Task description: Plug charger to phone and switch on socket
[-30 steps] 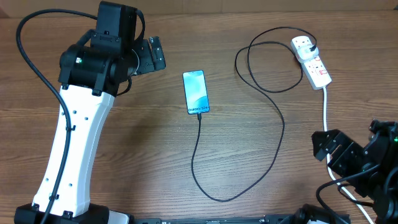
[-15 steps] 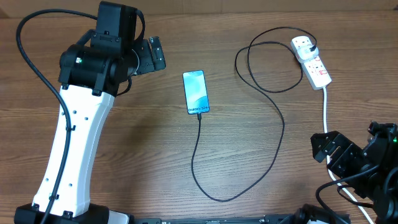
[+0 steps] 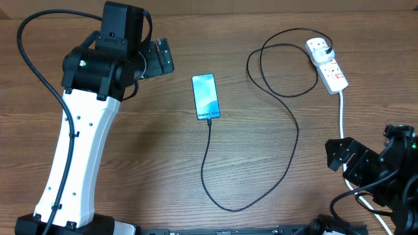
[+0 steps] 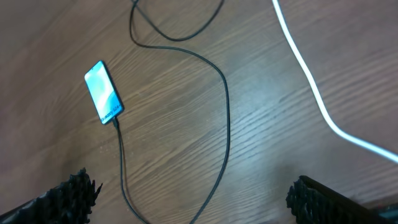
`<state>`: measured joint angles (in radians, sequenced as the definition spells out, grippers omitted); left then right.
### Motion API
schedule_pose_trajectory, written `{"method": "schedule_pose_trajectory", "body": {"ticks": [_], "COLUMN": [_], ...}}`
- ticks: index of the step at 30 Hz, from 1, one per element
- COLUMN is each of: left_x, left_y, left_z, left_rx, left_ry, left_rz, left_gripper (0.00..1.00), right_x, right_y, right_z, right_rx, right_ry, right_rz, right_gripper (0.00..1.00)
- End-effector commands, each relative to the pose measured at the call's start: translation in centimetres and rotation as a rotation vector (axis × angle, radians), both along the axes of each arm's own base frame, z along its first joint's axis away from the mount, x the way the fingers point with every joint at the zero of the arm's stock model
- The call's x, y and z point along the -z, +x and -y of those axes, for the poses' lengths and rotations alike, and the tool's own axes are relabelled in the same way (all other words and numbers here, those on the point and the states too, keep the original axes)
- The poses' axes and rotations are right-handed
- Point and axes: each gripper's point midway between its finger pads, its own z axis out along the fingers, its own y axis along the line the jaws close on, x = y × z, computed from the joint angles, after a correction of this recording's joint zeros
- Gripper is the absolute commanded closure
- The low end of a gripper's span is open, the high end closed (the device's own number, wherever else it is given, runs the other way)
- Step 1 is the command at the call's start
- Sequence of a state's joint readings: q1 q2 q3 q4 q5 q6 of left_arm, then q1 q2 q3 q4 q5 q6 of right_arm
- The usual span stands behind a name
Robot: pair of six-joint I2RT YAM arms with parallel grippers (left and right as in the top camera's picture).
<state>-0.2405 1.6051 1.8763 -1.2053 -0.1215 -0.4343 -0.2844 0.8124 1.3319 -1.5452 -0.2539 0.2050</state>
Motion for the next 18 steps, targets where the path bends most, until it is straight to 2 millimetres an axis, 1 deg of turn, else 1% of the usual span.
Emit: {"method": "schedule_pose_trajectory", "body": {"ticks": [1,5,8,11,14,18], "left_x": [0.2,0.2,0.2,0.2,0.2,0.2], "left_y": [0.1,0.1,0.1,0.1,0.1,0.1], "left_z": [-0.4,-0.4,-0.4,-0.4,-0.4,-0.4], "left_rx": [-0.005,-0.005,-0.005,-0.005,-0.005,-0.005], "left_ry": [0.021,0.021,0.021,0.021,0.021,0.021], "left_rz": [-0.002,-0.002,-0.002,-0.002,-0.002,-0.002], "left_gripper": [0.00,0.00,0.00,0.00,0.00,0.00], "right_x": [-1.2,-3.5,-4.1,-3.5,-2.7,-1.7], "right_y": [0.6,0.9,0.7,1.0,2.1,3.3], "right_z": [-0.9,-1.9,-2.3,-2.7,-3.0,-3.9], "right_rx": [-0.117,-0.185,-0.207,-0.229,-0.247,-0.292], "right_ry": [-0.071,-0.112,-0.133,-0.147,-0.159,-0.175], "right_rz": [0.096,0.244,0.325,0.403,0.485,0.639], "right_gripper": [0.00,0.00,0.00,0.00,0.00,0.00]}}
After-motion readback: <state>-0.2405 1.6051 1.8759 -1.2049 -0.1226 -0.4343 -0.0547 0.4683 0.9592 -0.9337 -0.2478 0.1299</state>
